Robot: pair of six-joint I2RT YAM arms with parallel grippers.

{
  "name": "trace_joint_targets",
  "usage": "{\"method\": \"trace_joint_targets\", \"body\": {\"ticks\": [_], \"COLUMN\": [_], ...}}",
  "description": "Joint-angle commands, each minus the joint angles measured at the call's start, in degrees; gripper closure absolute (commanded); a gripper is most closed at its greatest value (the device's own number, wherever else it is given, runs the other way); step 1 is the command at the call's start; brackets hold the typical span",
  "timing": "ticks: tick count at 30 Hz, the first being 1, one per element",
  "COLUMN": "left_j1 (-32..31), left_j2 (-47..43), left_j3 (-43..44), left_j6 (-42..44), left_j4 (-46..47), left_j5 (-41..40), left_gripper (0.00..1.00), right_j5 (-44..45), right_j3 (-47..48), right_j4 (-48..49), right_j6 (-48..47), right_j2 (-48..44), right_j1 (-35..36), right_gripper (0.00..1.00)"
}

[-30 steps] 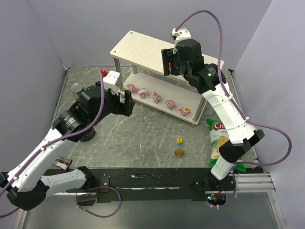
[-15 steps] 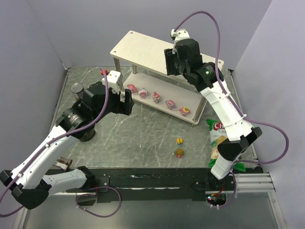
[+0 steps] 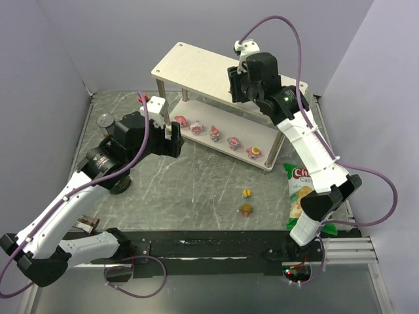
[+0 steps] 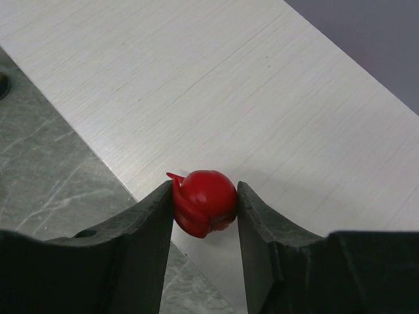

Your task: Place and organize the plastic toys onto the shelf

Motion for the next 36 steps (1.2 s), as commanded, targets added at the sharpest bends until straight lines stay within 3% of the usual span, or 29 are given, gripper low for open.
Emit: {"method": "trace_joint_targets", "body": {"ticks": [1,8,18,27,36], "left_j1": [0.4,0.6,0.7,0.7,0.8], "left_j2": [0.3,0.5,1.5,1.7,1.8], "left_j3": [-0.7,-1.1,-1.3,-1.5,-1.5], "left_j6": [-0.6,-0.9,-1.1,-1.2,-1.3], "left_j4": [1.2,1.4,1.7,1.6,1.5], "left_j5": [1.0,1.8,3.0,3.1,3.1], "left_gripper": [0.04,0.03,0.04,0.04,0.04], "right_j5": [-6.0,-12.4,-19.6,-19.1,-17.2], "right_j3": [-2.4,-2.9,-4.0,-4.1,-2.2], "right_j4": [0.5,-2.0,-4.1,-3.8,-4.4], "right_j6": [-3.7,-7.2,-8.1,-8.1,-7.4], "right_j2": [-3.1,-5.8,-7.3,-6.9,-6.0], "right_j1": [-2.4,-6.1,-9.1,-9.4,-9.4], "right_gripper": [0.65,0.69,0.68,0.53,0.31]}}
